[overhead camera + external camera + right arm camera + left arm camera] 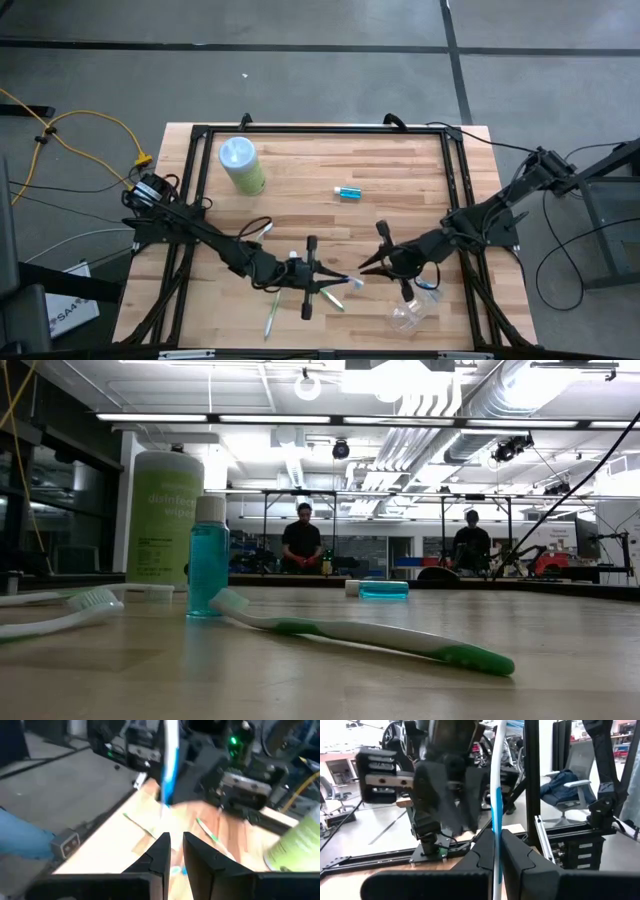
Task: Pick & Place toothbrushing station
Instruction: Put the blue toothbrush into the right section of the transparent organizer
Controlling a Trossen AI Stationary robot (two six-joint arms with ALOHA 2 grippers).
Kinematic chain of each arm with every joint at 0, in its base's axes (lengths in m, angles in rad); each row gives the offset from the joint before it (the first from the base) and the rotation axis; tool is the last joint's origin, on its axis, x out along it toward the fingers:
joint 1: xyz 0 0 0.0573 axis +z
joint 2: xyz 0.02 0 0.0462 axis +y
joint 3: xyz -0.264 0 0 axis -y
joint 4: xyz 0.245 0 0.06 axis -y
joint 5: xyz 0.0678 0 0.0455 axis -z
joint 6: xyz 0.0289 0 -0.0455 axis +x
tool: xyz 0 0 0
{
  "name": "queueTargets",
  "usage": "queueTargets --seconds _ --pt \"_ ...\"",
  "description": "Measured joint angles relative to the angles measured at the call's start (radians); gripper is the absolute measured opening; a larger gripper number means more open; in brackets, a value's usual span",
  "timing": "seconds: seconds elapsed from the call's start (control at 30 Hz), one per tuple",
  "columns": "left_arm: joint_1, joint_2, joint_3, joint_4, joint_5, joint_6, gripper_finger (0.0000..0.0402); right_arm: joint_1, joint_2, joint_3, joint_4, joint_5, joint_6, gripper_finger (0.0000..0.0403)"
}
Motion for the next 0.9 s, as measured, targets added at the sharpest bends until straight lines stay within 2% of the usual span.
queueTargets --seconds 0.27,0.63,0.9 --pt "-0.002 0.001 0.0 -0.033 0.0 -0.01 0.0003 -0.007 0.0 0.0 0.001 0.001 0.001 0.0051" --pt "-0.007 0.001 0.0 -0.079 -0.01 -0.044 0.0003 -0.01 0.0 0.0 0.039 0.011 0.007 0.0145" --pt "-0.011 0.001 0.0 -0.101 -0.03 -0.051 0.0003 -0.01 0.0 0.0 0.07 0.008 0.007 0.0153"
